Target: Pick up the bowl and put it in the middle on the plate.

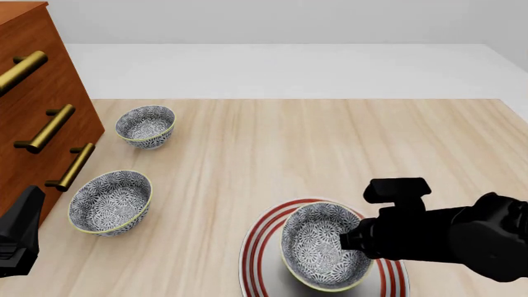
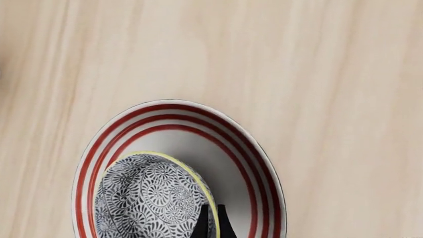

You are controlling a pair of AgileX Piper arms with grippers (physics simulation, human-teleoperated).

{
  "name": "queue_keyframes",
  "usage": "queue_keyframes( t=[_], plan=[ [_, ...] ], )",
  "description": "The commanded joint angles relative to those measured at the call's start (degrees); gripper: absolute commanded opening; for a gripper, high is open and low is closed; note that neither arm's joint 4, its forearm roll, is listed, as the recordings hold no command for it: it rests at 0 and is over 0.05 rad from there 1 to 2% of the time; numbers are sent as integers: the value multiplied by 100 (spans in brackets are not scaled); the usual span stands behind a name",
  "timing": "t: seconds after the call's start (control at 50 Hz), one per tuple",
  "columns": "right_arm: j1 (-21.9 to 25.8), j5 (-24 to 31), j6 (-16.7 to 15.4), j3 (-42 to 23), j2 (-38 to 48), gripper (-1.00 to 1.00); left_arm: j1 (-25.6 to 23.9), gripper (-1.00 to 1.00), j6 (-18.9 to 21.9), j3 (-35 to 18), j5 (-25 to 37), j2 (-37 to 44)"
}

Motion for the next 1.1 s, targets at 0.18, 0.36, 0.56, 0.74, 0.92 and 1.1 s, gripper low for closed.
queue_keyframes(
  t=[0.18, 0.36, 0.56, 0.74, 0.92, 1.1],
  plan=[
    [46, -348, 13, 195, 280, -100, 0, 100, 0, 0, 0, 0],
    [-64, -284, -10, 198, 228, 100, 0, 100, 0, 0, 0, 0],
    [-271, 389, -106, 29, -645, 100, 0, 100, 0, 0, 0, 0],
    [-881, 1849, -707, -750, -2262, 100, 0, 100, 0, 0, 0, 0],
    [-1653, 3407, -1215, -2235, -3769, 100, 0, 100, 0, 0, 0, 0],
    [-2154, 3780, -984, -2320, -4791, 100, 0, 100, 0, 0, 0, 0]
  ],
)
